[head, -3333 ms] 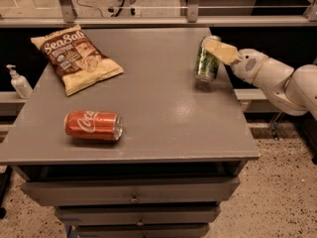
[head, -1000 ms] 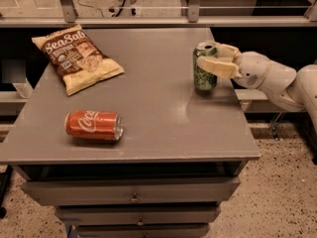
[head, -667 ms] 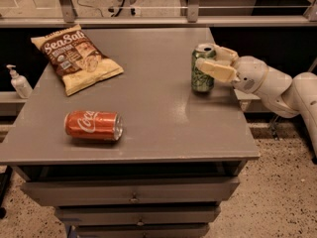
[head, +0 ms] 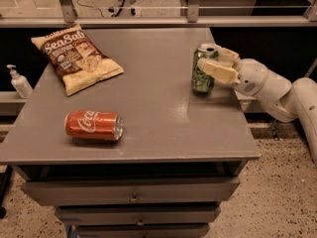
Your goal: Place green can upright
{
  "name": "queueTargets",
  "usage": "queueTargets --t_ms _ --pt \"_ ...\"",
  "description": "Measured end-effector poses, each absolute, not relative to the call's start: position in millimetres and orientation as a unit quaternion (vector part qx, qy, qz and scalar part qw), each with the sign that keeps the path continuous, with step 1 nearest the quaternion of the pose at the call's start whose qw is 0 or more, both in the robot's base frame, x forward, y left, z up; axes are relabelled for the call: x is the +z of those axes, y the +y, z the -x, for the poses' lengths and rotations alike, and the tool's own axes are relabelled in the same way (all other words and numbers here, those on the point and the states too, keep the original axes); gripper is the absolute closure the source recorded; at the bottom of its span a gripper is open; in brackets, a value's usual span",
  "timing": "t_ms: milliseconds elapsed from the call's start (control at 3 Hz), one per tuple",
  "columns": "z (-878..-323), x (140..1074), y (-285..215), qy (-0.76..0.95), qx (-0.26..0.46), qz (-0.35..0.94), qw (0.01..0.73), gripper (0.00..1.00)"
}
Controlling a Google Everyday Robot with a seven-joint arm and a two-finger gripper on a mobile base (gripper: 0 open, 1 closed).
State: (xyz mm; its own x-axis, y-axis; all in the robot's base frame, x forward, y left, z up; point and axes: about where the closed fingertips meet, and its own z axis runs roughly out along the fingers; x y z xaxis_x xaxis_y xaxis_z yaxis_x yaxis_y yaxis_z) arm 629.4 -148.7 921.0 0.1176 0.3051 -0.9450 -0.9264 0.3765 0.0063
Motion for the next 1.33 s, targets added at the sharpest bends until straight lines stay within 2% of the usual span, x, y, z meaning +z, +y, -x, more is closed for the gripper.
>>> queueTargets --t_ms 667,1000,1333 --pt "-621.6 912.7 -151.9 0.471 0.461 0.326 0.678 0.13" --pt "-619.5 911.2 -153.6 0.470 0.461 0.328 0.677 0.00" --pt "-617.3 912.3 -156.9 0.473 0.458 0.335 0.674 0.00"
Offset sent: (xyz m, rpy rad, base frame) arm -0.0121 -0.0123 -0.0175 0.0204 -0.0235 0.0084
